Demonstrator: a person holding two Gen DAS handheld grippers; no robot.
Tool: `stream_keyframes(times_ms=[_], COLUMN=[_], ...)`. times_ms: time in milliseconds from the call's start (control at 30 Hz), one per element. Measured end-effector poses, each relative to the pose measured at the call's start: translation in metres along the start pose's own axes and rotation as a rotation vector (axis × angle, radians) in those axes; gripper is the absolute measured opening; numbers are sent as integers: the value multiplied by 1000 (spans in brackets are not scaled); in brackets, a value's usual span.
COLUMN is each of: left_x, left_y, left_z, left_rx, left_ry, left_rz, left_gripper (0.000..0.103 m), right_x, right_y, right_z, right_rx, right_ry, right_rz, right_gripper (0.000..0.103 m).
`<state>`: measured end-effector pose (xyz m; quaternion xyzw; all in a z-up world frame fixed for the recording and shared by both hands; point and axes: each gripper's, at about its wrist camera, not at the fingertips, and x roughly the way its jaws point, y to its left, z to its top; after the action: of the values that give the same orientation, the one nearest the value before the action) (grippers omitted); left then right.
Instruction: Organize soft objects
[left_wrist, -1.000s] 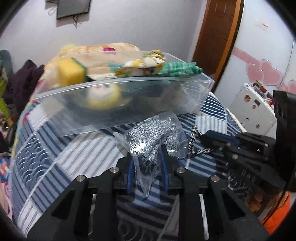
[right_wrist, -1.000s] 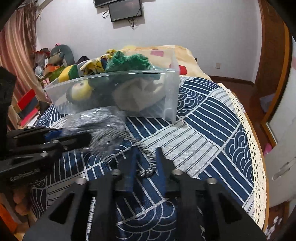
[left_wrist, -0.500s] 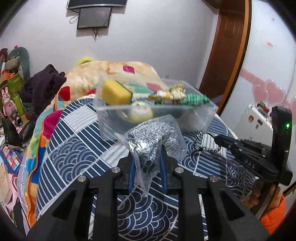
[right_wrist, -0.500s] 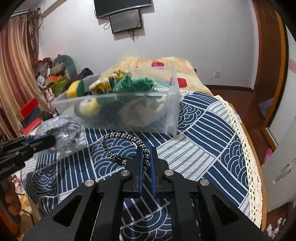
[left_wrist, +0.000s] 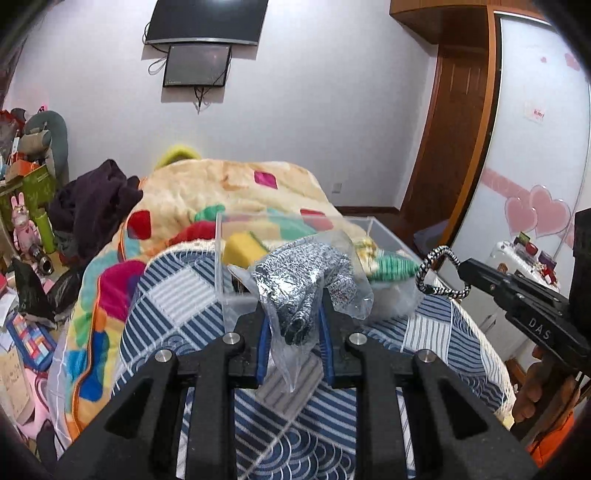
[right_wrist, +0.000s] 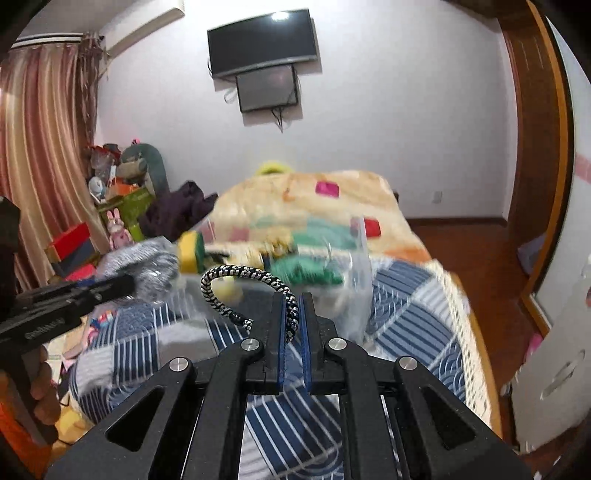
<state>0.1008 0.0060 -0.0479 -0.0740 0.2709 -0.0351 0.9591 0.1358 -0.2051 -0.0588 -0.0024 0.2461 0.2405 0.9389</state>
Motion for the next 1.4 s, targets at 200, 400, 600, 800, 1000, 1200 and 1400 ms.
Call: stream_keyframes(times_ms=[200,400,600,800,1000,1200,1400], left_x=[15,46,85,111,106,85,51], left_y=[1,-4,-10,-14,-11,-7,-10], left_z=[26,39,35,22,16,19,28], left_rx=[1,10,21,46,32,23,28], left_ry=[-21,3,72,149,155,109,36], left_rz=[-12,-15,-9,-18,-29,-35,-46], left_gripper=[22,22,22,25,40,47,48], right_x=[12,34,63,86,84,67,44], right_y=[3,-1,-9,-14,-25,-24,-19], right_z=[23,37,36,21,16,17,29], right_rx=[-4,16,55,61,97,88,64], right_ry=[-52,-57,-11,84,126,95,35], right_rz=[-28,-66,-95,-106,-89,-103,-82], right_gripper=[6,6,6,6,9,32,32])
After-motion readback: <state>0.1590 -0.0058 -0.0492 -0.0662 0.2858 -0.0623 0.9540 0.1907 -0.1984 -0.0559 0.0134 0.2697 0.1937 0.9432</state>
